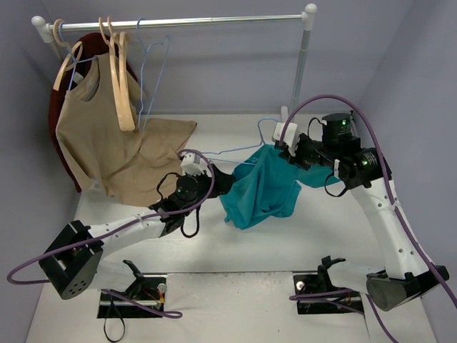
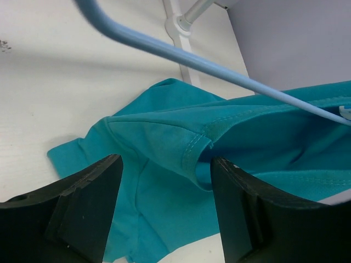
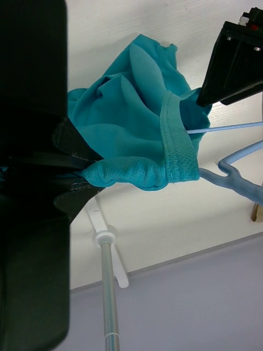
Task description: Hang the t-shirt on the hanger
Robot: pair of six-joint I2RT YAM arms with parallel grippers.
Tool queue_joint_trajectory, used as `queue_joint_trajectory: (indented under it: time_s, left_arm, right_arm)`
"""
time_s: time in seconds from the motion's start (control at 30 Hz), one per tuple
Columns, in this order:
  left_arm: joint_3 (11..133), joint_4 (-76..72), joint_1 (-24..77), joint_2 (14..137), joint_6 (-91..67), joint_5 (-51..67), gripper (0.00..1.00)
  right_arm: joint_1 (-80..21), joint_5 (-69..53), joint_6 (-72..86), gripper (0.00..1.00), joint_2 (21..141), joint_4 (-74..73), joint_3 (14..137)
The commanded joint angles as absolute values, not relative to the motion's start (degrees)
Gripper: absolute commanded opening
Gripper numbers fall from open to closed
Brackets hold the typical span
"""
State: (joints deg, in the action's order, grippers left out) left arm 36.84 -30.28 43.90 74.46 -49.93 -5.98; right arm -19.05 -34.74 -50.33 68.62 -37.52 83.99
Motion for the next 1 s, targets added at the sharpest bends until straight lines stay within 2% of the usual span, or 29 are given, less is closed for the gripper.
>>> queue_joint_trajectory:
  time_s: [0.0,0.13,0.37,0.6,0.63,0.8,0.97]
  left_arm:
    - [40.6,-37.1,44.3,74.2,-48.6,-5.1,0.64]
    - [41.0,-37.4,44.4,74.9,-48.1,-5.2,0.59]
    - [43.2,-36.8,44.6,77.3,-46.5,-5.2,0.39]
    - [44.5,-36.7,44.5,78.7,-45.6,-5.5,0.07]
    - [44.6,-36.5,44.5,78.7,-45.4,-5.6,0.0]
    - [45.1,-32.5,44.5,76.3,-44.1,-10.2,0.0]
    - [47.5,-22.1,44.3,73.1,-41.5,-17.6,0.0]
  right_arm:
    - [-18.5,-35.9,-49.4,0.0,67.0,-33.6,84.2]
    - [-18.5,-36.0,-49.3,0.0,66.9,-33.6,84.1]
    - [-18.5,-36.6,-49.1,0.0,67.0,-33.3,84.7]
    - [-18.5,-36.7,-48.6,0.0,66.5,-33.1,84.3]
    - [-18.5,-36.7,-48.5,0.0,66.4,-33.2,84.2]
    - [-18.5,-34.8,-48.1,0.0,65.6,-33.2,83.7]
    - [-18.5,-30.9,-47.2,0.0,64.8,-34.0,83.9]
